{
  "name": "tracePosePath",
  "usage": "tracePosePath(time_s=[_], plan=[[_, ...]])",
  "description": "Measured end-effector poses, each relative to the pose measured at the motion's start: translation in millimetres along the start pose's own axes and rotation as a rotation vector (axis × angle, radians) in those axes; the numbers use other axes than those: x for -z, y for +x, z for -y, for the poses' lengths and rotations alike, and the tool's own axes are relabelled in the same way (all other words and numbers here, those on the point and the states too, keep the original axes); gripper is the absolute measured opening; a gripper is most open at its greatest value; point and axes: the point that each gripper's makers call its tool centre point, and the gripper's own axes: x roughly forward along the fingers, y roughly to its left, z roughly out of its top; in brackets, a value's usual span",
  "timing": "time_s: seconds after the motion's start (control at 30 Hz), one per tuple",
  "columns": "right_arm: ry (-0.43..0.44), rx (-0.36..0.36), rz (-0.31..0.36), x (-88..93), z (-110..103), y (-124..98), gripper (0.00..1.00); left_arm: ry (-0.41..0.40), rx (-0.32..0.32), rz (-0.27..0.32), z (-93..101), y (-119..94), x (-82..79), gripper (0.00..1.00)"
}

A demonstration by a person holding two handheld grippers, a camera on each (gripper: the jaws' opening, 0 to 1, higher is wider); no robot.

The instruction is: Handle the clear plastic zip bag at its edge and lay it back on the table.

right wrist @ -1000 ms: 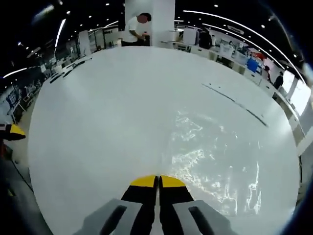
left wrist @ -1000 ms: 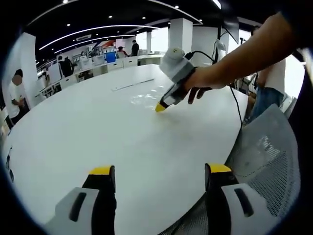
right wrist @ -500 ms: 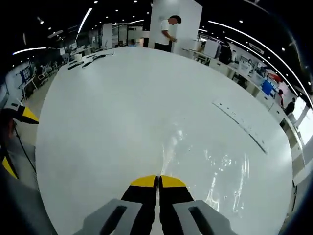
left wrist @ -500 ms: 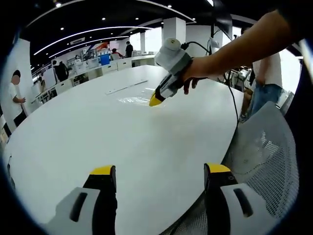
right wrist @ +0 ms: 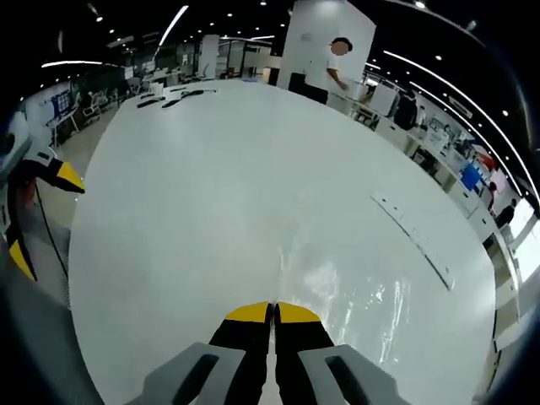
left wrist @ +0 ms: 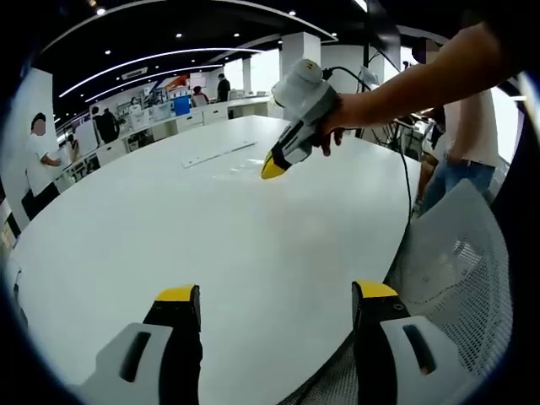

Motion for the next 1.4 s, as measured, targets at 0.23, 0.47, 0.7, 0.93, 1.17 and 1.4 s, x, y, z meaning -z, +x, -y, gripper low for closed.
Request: tracePosePath(time_s=[0.23,0.47,0.7,0.93,1.17,1.4], plan=[[-0.046,-0.011,0.010,-3.0,0,-12,0.00,-0.008,0.008,-0.004,3.4,0,-0.8,0.76],[-0.082,-0.030,0.017,-1.5,1,-16,0.00,-0.021,0.002,0.000,3.7,0,-2.1,0.84],[-0.118,-0.056,0.022,-3.3,-3,-24,0.00,-0.054,-0.009,0.008,3.1,1,-2.9,0.93],[-0.158,-0.070,0.032,-4.7,-4,-30,0.00,-0.106,-0.009,0.029,4.3,0,-6.1,0.99],[-0.226,-0.091,0.031,-1.1,-14,-37,0.00,-0.099,-0.012,0.029,1.6,0,-3.6,0.99],[-0.231,-0.111,0.043,2.5,-19,-41,0.00,-0.090,-0.010,0.017,1.6,0,-0.9,0.98]])
